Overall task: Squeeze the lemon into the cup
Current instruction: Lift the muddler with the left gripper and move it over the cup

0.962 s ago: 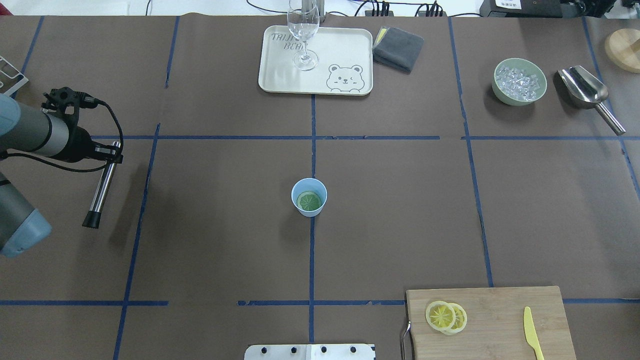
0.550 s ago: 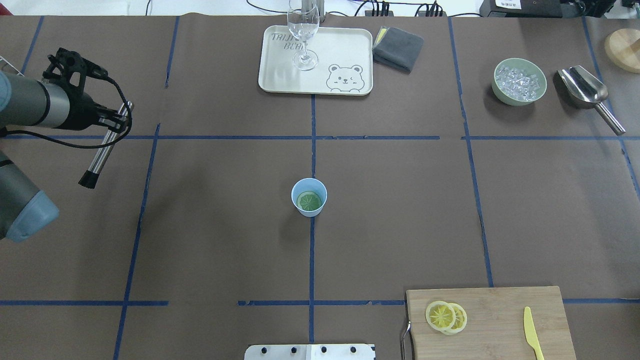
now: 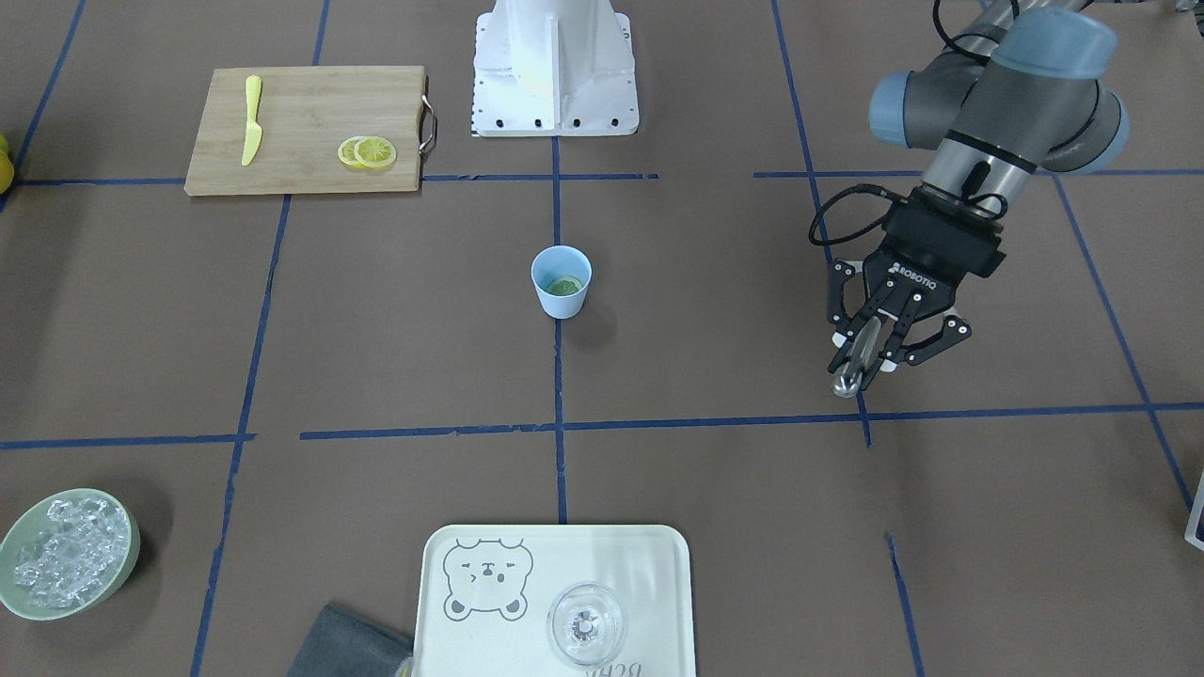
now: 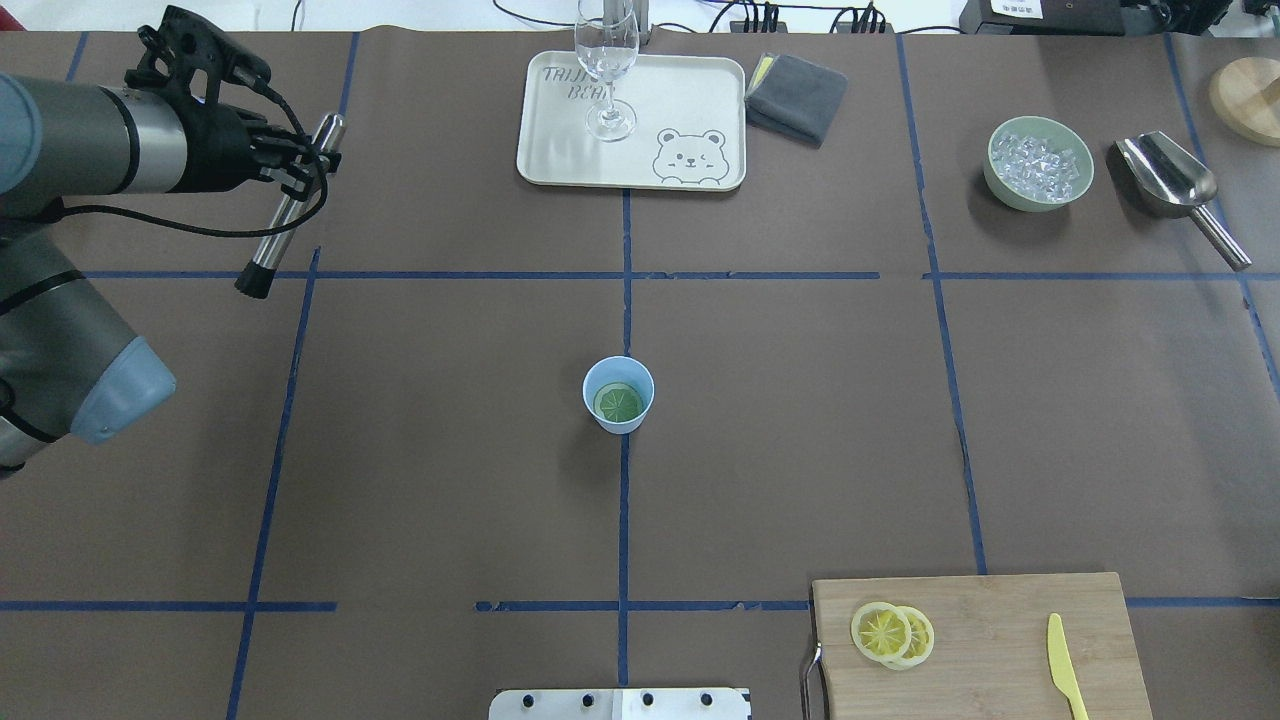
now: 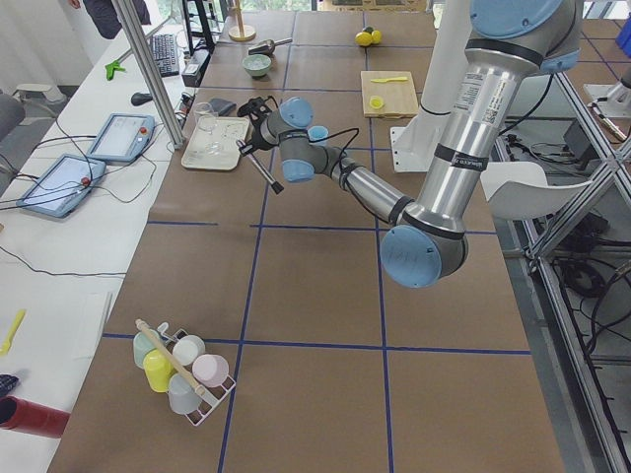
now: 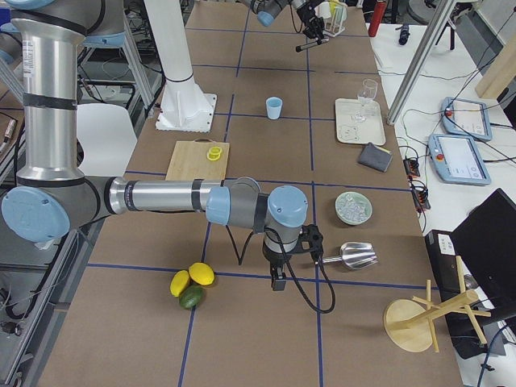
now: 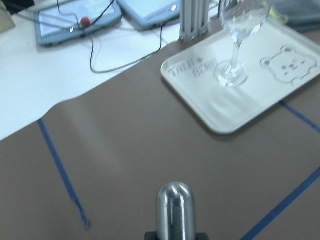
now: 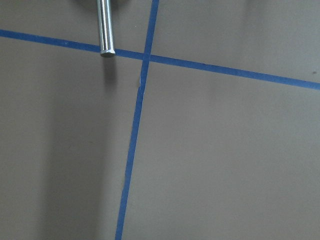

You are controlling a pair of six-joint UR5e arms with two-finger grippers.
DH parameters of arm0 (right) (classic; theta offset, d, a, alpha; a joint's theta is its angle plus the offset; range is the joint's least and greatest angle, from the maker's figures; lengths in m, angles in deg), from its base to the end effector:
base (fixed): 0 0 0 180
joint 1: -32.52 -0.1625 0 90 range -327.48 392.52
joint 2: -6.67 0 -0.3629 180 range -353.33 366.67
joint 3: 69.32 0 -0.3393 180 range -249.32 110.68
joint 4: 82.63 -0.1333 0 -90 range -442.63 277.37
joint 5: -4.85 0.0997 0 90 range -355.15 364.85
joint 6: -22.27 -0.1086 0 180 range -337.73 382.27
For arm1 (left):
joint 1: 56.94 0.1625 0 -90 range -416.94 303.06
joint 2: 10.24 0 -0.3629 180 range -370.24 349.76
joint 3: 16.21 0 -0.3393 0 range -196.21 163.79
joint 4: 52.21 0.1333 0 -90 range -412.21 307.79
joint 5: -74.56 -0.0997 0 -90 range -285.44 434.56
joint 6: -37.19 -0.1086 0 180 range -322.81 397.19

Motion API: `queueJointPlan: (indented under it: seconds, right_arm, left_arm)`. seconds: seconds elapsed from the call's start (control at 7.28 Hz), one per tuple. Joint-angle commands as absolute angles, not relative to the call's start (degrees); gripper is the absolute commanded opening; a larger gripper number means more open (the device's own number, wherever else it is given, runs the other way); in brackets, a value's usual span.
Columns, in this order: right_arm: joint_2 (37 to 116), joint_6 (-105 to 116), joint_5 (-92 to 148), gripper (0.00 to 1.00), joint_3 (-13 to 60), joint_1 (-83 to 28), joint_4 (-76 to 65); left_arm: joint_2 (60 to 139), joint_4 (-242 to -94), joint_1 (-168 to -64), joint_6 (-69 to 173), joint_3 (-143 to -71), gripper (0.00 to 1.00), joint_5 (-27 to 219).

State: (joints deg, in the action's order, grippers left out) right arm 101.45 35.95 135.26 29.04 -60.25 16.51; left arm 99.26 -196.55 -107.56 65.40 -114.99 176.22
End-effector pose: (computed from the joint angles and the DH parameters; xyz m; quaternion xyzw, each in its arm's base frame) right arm 0.0821 -0.3961 0.5949 0.0043 -0.3479 -0.0724 0.9347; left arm 0.2554 -0.4867 0.2586 0.5033 0.4287 0.1395 0.7372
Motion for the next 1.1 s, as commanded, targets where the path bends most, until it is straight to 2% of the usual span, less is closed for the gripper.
queueJointPlan:
  seconds: [0.0, 0.27, 0.55, 0.96]
  right_arm:
    - [101.94, 36.06, 135.19, 1.00, 29.03, -60.73, 16.51]
    - [101.94, 36.15, 134.93, 1.00, 29.03, -60.99, 16.51]
    - [102.03, 35.98, 134.84, 1.00, 28.59, -61.17, 16.51]
    - [101.85, 35.98, 134.75, 1.00, 28.50, -61.96, 16.51]
  left_arm:
    - [102.14, -213.43, -104.86, 63.32, -112.30, 0.00, 175.02]
    - [104.53, -228.53, -101.60, 63.21, -109.14, 0.00, 175.02]
    - [107.95, -244.63, -98.08, 63.30, -102.82, 0.00, 173.36]
    - [114.10, -254.69, -87.56, 62.77, -95.08, 0.00, 158.37]
